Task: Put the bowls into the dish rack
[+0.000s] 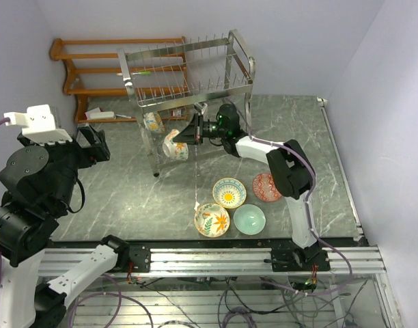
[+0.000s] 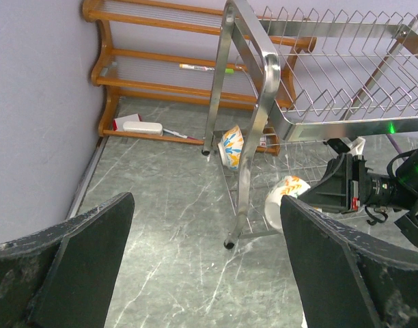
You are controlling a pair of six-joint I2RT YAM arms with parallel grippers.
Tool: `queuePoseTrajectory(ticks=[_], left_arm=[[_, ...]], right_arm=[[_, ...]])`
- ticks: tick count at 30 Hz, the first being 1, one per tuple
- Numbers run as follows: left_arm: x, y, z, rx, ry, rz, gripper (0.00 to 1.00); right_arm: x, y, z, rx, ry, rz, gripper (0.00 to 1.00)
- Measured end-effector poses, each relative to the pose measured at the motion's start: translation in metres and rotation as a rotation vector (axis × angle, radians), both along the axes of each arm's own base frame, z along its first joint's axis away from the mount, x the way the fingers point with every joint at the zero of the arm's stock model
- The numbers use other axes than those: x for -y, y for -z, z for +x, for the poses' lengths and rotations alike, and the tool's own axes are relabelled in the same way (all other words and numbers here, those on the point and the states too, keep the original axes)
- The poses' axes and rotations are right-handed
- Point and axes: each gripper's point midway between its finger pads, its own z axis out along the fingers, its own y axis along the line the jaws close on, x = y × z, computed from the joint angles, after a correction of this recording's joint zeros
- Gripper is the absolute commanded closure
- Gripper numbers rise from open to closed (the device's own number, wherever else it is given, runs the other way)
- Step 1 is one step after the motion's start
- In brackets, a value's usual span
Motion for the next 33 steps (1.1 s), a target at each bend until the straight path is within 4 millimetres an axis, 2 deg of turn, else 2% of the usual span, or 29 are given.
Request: queuePoseTrajectory(ticks=[8, 17, 25, 33], left_arm=[[0.003, 0.002, 0.01, -0.012, -0.013, 0.006, 0.0], [0.008, 0.007, 0.022, -0.042, -0.02, 0.02, 0.0], [0.015, 0.011, 0.037, -0.057, -0.019, 0.028, 0.01], [0.023, 0.016, 0.049, -0.073, -0.008, 0.034, 0.0]], right_arm=[[-0.011, -0.019, 0.052, 0.039, 0.014, 0.136, 1.0], [-0.023, -0.03, 0.101, 0.105, 0.06, 0.23, 1.0], [-0.024, -0.03, 0.132, 0.118, 0.168, 0.274, 1.0], [-0.029, -0.012, 0.162, 0.101, 0.261, 0.311, 1.0]])
